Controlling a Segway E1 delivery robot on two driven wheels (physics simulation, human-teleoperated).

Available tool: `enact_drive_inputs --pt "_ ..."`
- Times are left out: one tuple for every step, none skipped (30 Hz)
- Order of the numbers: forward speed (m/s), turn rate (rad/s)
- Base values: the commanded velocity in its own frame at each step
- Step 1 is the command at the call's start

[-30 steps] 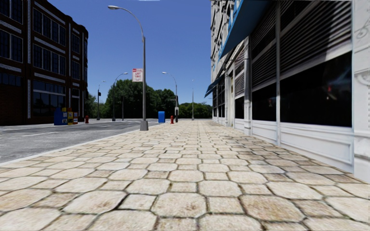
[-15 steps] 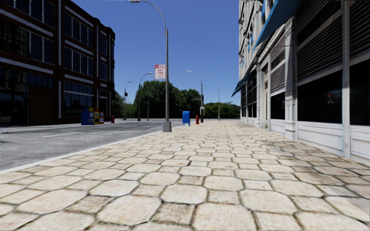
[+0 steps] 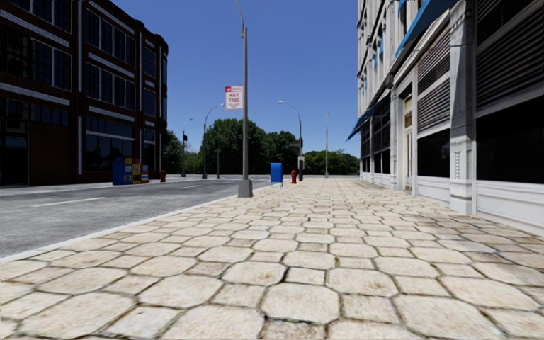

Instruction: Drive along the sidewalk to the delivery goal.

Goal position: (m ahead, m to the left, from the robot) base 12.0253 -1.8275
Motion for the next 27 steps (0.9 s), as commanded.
enact_drive_inputs --pt "2.00 0.00" --pt "2.00 0.00" --pt "2.00 0.00" --pt "2.00 0.00" --pt "2.00 0.00" --pt "2.00 0.00" --pt "2.00 0.00" --pt "2.00 0.00" --pt "2.00 0.00" --pt "2.00 0.00" --pt "2.00 0.00" --pt "2.00 0.00" --pt "2.00 0.00" --pt "2.00 0.00" --pt "2.00 0.00" --pt "2.00 0.00" --pt "2.00 0.00" --pt "2.00 0.00" --pt "2.00 0.00" --pt "2.00 0.00" --pt "2.00 0.00" --pt "2.00 0.00" --pt "2.00 -0.06" --pt "2.00 -0.06" --pt "2.00 -0.26" --pt "2.00 -0.30" --pt "2.00 -0.30"
